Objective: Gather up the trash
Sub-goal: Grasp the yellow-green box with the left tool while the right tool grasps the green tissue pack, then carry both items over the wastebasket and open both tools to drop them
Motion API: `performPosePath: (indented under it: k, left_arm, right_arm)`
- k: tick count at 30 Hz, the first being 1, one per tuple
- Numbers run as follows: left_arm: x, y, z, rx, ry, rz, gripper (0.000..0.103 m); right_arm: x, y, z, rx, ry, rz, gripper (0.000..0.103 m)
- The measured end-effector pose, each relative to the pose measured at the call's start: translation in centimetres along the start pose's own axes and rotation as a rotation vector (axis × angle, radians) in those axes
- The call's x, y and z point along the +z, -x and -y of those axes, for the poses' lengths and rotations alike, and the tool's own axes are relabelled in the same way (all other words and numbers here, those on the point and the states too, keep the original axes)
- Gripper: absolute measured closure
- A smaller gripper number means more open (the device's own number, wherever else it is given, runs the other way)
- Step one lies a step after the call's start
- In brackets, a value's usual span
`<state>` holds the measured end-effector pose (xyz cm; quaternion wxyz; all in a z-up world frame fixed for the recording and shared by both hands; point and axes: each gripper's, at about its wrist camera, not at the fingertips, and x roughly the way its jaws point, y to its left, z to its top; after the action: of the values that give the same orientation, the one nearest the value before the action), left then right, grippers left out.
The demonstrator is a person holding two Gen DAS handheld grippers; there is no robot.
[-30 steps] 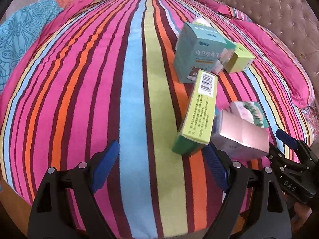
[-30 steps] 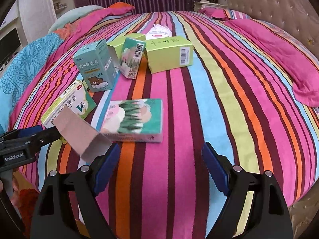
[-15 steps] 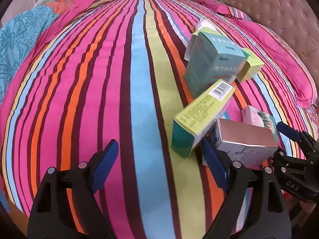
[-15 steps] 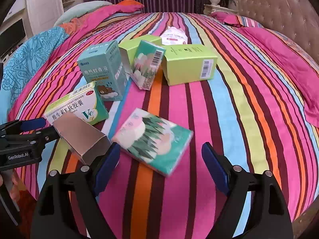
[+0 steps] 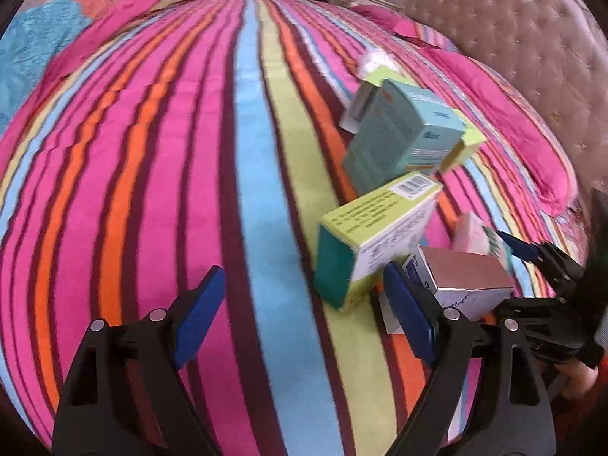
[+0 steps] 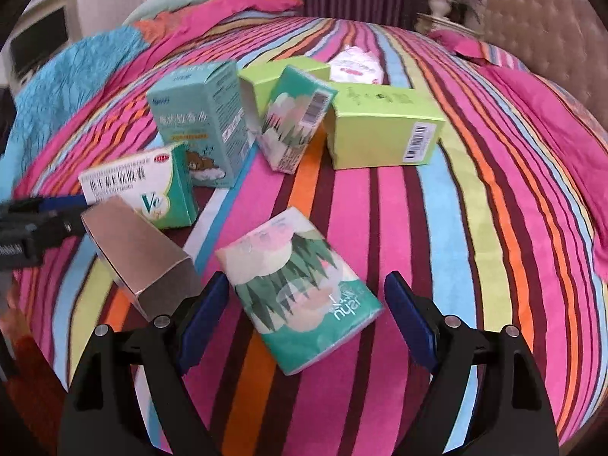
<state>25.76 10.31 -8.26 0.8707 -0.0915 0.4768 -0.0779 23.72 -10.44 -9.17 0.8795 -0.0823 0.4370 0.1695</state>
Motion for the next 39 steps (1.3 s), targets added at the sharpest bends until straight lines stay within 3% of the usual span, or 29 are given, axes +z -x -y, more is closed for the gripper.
performPosePath:
  k: [12,14,16,17,19,21,28,32,39]
  left_arm:
    - [2.4,-1.9,1.2,-0.118,-0.203,-0.029,0.021]
    - [2.5,-2.4,0.9,-0.186,-0.214,-0.060,0.031]
    - [2.3,-2.8,1.2,-0.227,-0.226,-0.084,0.059]
    - [2.1,-2.8,1.6,-0.233,-0.237,-0.084,0.061]
    - [1.8,-2.9,2.3,-0.219,-0.249,-0.079,0.070]
    - [1.5,-2.8,2.6,-0.205,-0.233,-0.064,0.072]
    - [-0.5,-0.9,1.8,-0.141,-0.116,-0.008,0.074]
    - [-1.8,0.6,1.2,-0.093,-0.098,0.000,0.074]
    - [-4.4,3.9,1.3,-0.108,-0.053,0.040,0.079]
  right_arm:
    - [-0.1,-0.4,1.3,0.057,0.046,0.030,0.026]
    - [-0.1,-0.5,1.6,0.076,0.045,0.035,0.030]
    - [0.2,-0.5,1.8,0.084,0.040,0.036,0.039]
    - [0.4,-0.6,1.8,0.087,0.037,0.034,0.041]
    - [0.5,-0.6,1.7,0.087,0.033,0.030,0.047]
    - [0.6,-0.4,1.7,0.074,0.035,0.028,0.055]
    - [-0.3,0.7,2.8,0.039,-0.062,0.035,0.056]
    - [-1.3,1.8,3.7,0.003,-0.124,0.026,0.056]
    - [-3.1,5.7,2.5,0.035,-0.154,0.067,0.056]
